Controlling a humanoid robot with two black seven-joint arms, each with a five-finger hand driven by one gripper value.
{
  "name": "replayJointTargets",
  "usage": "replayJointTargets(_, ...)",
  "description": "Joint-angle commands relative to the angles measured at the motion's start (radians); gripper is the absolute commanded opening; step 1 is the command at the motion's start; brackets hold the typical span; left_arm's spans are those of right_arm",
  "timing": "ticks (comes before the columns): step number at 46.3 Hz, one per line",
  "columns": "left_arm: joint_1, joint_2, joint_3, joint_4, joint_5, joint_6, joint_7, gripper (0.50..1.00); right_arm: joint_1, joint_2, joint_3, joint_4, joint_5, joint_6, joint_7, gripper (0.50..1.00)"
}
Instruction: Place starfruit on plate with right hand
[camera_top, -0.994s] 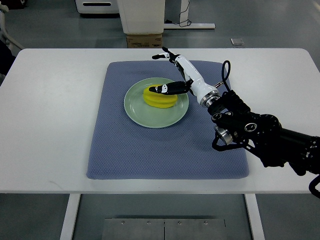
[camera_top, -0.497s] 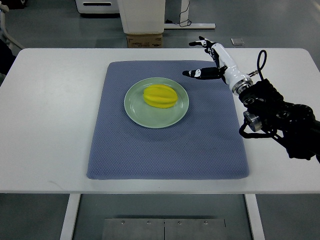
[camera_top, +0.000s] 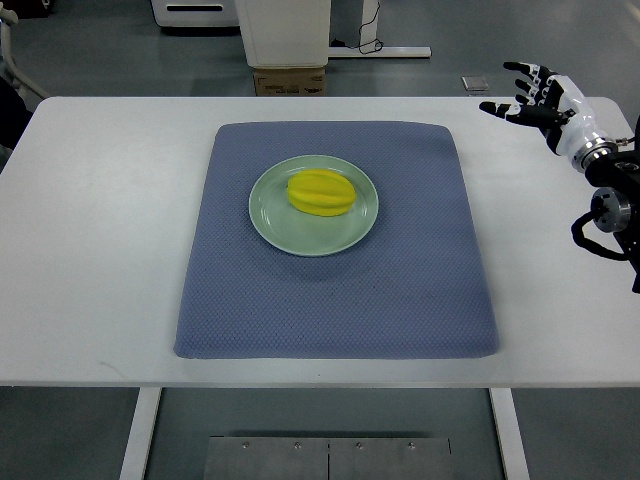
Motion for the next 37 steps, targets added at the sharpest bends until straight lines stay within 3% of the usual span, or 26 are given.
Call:
replayJointTargets(1, 0.000, 0.000, 0.000, 0.000, 0.000, 0.000, 0.000, 1.000, -0.002, -0.001, 0.000, -0.015, 0.023, 0.015, -0.013, 1.000)
replayJointTargets(13, 0.000, 0.000, 0.000, 0.000, 0.000, 0.000, 0.000, 1.000, -0.012, 0.002, 0.003, -0.031, 0.112, 0.022, -0.035, 1.000)
replayJointTargets(29, 0.000, 0.000, 0.000, 0.000, 0.000, 0.000, 0.000, 1.000, -0.057, 0.025, 0.005, -0.031, 0.385, 0.022, -0.142, 1.000)
replayJointTargets(37, 0.000, 0.000, 0.000, 0.000, 0.000, 0.000, 0.000, 1.000, -0.086, 0.033, 0.010, -0.031, 0.408, 0.021, -0.142, 1.000)
